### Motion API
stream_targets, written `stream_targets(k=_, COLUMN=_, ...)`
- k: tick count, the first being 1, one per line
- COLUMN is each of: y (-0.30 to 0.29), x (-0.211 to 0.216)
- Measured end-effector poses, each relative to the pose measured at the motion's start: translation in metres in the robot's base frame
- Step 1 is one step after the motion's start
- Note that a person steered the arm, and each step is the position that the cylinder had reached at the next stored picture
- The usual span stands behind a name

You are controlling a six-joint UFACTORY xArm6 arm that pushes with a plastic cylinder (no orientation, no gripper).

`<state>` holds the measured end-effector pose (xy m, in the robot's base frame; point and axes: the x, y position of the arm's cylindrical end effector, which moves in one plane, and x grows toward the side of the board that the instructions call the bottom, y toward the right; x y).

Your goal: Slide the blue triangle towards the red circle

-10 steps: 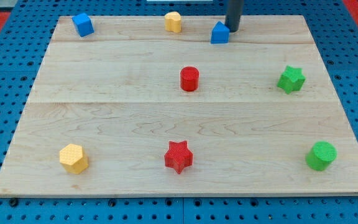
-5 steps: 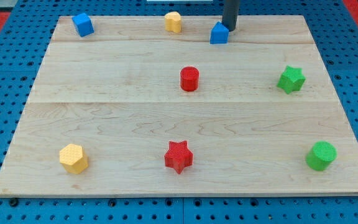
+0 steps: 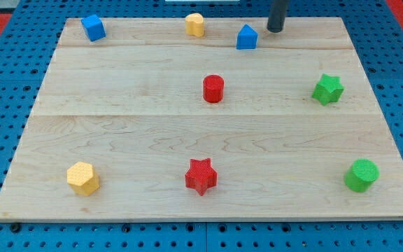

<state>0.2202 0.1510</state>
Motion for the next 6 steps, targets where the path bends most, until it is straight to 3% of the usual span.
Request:
stream_targets(k=1, y=-0.045, x=0.0)
stream_targets(k=2, y=-0.125, x=0.028)
stream_targets(k=3, y=-0.159, x=0.069)
stream_targets(k=4, y=-0.164, x=0.028)
stream_targets(k=5, y=-0.117, x=-0.014)
stream_targets(k=6, y=-0.097, x=0.001)
